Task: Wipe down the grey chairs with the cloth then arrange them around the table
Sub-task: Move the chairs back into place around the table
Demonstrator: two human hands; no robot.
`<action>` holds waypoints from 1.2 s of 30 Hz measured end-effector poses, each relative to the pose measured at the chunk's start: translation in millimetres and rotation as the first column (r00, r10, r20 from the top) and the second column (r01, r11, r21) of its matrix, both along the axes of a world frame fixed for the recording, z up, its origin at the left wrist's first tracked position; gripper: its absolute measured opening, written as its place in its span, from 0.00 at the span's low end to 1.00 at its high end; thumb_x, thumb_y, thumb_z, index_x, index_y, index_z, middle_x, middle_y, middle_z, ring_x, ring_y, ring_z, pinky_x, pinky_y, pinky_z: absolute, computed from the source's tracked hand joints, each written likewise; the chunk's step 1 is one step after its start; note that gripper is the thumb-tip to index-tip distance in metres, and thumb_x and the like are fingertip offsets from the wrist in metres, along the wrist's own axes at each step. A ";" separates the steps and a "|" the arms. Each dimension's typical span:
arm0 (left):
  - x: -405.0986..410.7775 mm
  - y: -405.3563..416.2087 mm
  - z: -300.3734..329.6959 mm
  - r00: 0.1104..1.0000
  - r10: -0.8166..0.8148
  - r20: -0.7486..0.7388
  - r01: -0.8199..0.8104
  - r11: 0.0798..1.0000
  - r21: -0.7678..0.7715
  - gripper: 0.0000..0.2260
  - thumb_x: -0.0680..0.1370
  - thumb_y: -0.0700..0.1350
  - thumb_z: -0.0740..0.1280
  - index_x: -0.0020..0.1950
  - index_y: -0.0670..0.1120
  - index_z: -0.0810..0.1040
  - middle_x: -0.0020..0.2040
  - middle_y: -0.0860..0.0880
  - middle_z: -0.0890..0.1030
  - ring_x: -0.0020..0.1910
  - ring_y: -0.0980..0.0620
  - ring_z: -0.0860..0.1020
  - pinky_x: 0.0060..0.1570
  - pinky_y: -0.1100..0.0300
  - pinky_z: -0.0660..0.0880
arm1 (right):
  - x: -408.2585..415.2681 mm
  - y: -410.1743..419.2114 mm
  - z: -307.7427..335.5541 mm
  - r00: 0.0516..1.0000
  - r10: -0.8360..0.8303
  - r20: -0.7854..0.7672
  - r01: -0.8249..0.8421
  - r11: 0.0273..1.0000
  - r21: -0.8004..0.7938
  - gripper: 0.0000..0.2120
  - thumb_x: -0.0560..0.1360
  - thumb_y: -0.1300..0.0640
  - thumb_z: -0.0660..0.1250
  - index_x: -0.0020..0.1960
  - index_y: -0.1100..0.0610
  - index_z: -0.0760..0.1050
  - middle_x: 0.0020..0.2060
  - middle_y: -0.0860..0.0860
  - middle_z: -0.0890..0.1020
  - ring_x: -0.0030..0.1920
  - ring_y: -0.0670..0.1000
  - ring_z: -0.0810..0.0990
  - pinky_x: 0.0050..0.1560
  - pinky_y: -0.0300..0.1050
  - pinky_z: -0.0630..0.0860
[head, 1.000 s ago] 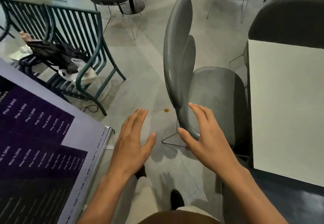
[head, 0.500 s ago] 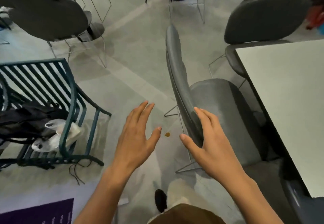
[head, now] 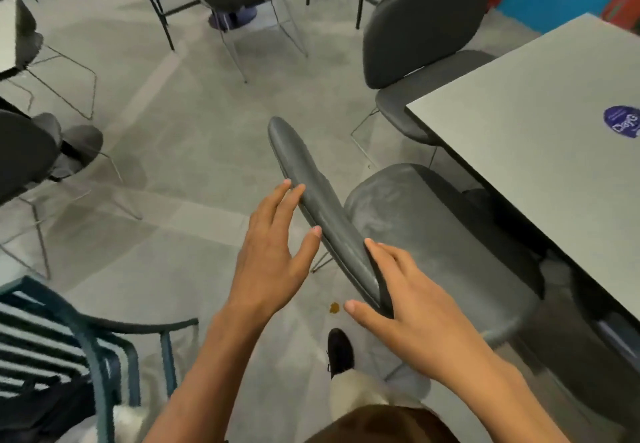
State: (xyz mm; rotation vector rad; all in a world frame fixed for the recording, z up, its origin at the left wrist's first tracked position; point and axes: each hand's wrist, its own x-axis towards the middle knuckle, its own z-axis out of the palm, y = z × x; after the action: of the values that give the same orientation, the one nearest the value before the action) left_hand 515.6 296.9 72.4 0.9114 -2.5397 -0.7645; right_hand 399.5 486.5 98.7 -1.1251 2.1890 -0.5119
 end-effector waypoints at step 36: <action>-102.0 -125.9 -6.5 0.623 -0.748 0.229 0.771 0.537 -0.343 0.23 0.84 0.61 0.53 0.50 0.54 0.85 0.45 0.52 0.86 0.43 0.49 0.83 0.51 0.51 0.74 | 53.8 -44.5 13.2 0.667 -0.660 -0.347 0.738 0.520 0.429 0.50 0.64 0.19 0.61 0.80 0.40 0.56 0.77 0.47 0.65 0.76 0.53 0.65 0.79 0.58 0.53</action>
State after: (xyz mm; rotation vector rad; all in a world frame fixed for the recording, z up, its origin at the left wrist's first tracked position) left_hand 413.6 171.0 65.9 -0.4026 -2.9484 -0.3377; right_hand 453.3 442.0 111.9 0.0972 2.6306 -0.0847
